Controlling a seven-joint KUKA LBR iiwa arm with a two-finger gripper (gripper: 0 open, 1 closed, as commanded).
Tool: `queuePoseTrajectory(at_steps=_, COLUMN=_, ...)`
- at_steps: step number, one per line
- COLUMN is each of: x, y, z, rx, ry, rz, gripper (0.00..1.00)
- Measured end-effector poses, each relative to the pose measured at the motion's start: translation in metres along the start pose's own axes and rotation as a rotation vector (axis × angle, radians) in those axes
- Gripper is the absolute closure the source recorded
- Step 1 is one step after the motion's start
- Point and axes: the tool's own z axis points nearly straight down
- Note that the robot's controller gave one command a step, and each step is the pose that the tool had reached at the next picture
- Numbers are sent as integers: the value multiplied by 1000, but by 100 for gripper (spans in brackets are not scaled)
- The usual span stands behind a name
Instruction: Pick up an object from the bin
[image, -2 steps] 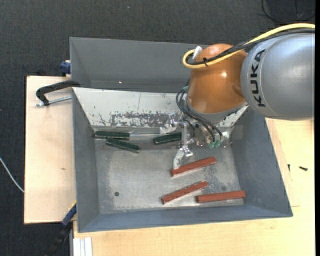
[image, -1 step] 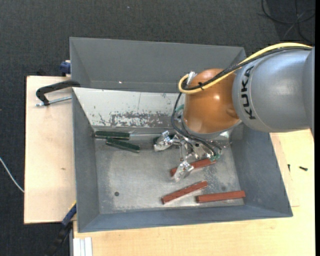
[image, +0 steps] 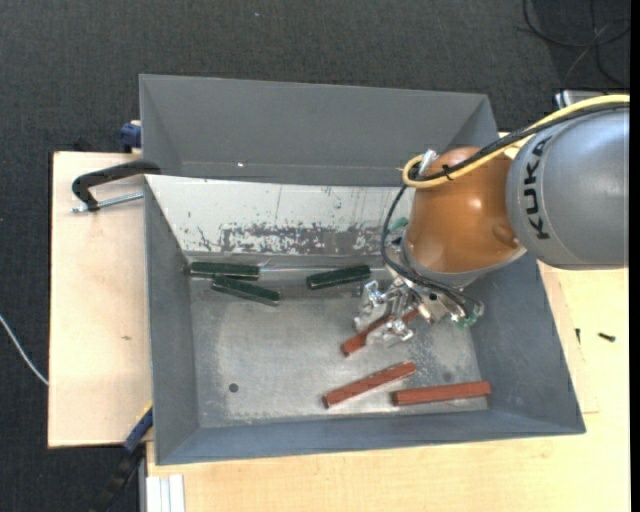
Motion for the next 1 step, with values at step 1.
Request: queuePoseTrajectory(at_steps=1, x=0, y=0, z=0, rx=0, ry=0, rz=0, gripper=100)
